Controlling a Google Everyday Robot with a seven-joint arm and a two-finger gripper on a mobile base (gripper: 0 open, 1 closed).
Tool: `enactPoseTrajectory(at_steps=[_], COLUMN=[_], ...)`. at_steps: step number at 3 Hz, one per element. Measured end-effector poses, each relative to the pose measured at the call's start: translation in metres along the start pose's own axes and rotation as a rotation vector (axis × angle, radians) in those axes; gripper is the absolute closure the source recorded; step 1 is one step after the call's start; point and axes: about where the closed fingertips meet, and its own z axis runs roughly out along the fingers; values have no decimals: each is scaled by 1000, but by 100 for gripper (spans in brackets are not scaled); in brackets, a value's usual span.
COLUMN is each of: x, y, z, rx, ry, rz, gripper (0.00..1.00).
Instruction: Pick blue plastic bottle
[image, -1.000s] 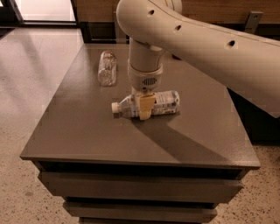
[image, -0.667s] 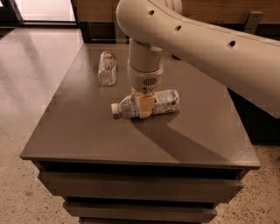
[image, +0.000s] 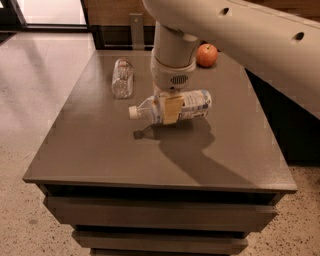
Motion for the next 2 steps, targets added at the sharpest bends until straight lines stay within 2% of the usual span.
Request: enactPoseTrajectory(at_steps=[1,2], x=[-2,-4], y=[-3,-4], z=[-33,-50], rx=[66,89], ry=[1,8], rz=[-23,-39], gripper=[100,100])
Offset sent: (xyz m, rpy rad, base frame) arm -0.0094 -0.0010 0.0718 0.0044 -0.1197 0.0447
